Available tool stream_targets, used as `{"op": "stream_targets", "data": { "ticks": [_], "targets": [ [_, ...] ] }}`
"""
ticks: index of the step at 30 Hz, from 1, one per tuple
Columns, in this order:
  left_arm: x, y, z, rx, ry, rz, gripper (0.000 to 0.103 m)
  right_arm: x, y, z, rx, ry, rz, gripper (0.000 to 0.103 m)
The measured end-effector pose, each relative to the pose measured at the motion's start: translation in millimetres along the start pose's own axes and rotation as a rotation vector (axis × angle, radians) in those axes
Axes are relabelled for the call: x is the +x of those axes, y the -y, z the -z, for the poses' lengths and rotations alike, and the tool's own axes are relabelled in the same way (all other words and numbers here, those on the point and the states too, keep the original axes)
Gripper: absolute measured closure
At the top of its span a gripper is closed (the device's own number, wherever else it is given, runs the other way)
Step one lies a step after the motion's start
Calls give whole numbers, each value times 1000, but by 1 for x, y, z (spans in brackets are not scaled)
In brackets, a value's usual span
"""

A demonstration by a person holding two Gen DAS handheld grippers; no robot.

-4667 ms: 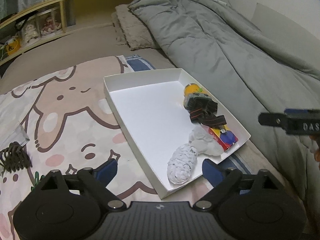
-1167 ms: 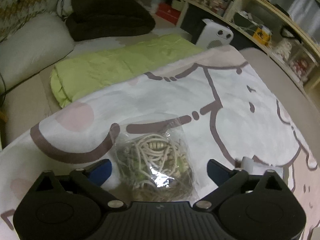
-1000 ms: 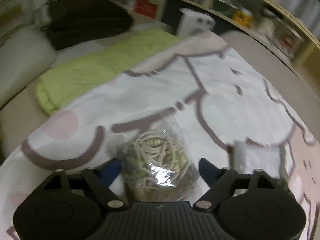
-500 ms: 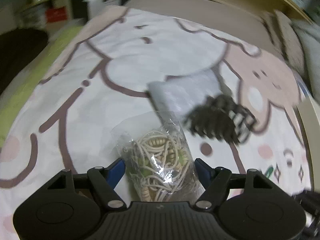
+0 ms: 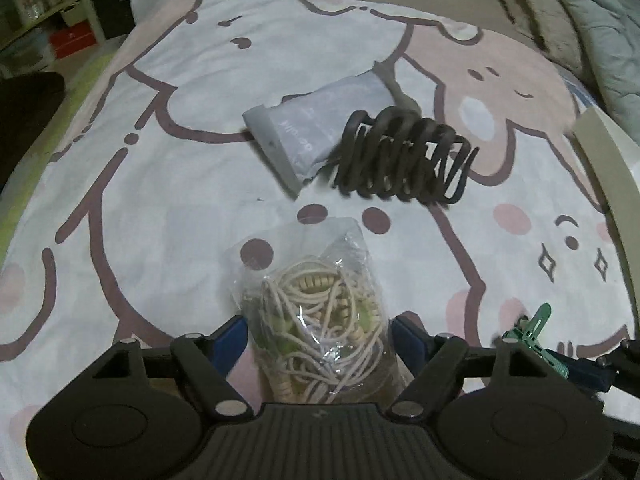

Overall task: Organize objects
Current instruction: 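Carry the cord bag with left tool while right tool carries the green clip to the tray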

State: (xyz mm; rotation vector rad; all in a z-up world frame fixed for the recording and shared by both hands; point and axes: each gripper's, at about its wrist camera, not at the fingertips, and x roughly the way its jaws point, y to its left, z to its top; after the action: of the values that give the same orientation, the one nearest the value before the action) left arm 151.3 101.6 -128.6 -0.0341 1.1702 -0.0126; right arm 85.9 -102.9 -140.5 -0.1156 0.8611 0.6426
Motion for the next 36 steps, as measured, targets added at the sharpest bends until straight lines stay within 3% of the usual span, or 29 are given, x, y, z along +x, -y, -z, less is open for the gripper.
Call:
{"op": "stream_targets", "data": {
  "ticks": [4,7,10,24,36],
  "targets": [
    [4,2,1,-12,-1,-17,21,9,-5,3,-34,-2,17,79],
    [3,1,-1,-35,-6,-10,32,16,-7,4,-45,-14,39,90],
    [-8,-2,-5,-60,30,11,37,15,-8,1,-51,-5,54,92],
    [-57,-18,-6,-197,196,49,39,-29,12,-28,-31,191,128,92],
    [-99,2,-8,-140,342,75,39,-69,46,-48,70,277,196,92]
  ]
}}
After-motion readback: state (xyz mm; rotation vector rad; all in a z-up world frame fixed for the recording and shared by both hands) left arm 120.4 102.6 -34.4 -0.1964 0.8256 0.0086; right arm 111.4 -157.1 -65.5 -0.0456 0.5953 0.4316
